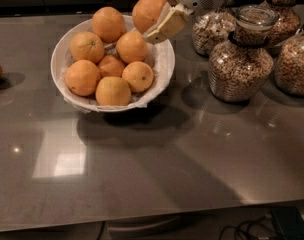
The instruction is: Pick orange from white bowl
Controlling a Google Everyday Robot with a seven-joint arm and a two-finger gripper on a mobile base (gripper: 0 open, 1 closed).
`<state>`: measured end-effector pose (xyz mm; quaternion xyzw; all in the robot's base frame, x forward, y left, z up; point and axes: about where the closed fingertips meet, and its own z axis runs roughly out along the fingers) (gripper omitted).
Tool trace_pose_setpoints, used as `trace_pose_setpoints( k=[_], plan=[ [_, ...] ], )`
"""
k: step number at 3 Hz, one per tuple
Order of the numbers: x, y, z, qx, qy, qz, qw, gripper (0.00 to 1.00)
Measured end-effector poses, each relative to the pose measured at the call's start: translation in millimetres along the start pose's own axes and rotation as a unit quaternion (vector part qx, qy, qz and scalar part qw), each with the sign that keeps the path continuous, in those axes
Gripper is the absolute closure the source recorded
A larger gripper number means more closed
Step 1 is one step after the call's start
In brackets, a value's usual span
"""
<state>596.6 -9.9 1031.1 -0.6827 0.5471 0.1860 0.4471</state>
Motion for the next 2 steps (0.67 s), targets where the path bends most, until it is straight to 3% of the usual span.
trace_pose_setpoints(
  k=[1, 2],
  plan=[
    [-30.7, 14.0, 6.6, -0.041, -0.052, -0.013, 0.9977, 1.0],
    [-32.2, 15.3, 6.6, -0.043, -0.054, -0.013, 0.9975, 1.0]
  ],
)
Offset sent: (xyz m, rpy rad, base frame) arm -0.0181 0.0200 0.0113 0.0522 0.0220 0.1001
